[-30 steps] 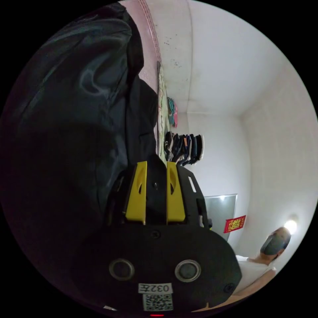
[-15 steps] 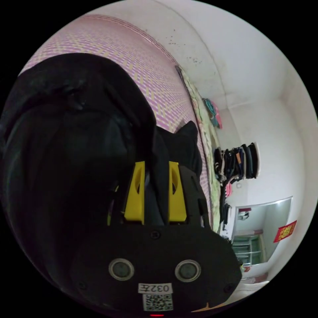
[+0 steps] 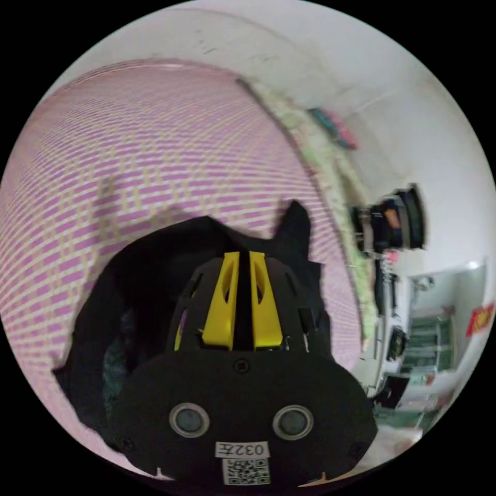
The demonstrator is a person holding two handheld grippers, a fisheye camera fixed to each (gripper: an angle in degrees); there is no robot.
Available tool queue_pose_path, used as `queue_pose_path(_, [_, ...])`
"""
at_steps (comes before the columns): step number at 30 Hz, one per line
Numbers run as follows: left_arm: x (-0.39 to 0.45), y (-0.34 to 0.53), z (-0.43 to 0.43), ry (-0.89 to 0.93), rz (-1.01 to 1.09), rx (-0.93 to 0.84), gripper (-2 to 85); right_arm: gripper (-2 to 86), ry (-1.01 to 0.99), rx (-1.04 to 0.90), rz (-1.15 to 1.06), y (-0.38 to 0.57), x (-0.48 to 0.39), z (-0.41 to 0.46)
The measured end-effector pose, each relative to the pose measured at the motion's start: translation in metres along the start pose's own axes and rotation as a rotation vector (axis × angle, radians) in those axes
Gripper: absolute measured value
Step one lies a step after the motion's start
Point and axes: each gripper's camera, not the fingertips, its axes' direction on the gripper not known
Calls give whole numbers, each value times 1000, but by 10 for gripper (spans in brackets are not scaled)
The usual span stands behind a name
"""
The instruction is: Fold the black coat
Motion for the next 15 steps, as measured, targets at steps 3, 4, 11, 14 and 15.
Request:
queue_pose_path(3, [-18,-6,31,-179,-97,-167,25,-10,82,-140,154,-10,54,49])
queue_pose_path(4, [-21,7,34,-167,-101,-142,26,-10,95,-180,174,-12,69,64])
queue_pose_path(11, [-53,185,0,256,-119,82,21,-10,84,-233,181,-18,104,97])
queue_pose_path(14, [-64,283,-12,259,-166,55,29,-10,53,-221,161,-21,106,93])
queue_pose_path(15, [-68,301,-13,254,-185,47,31,-10,43,-217,156,-22,106,93])
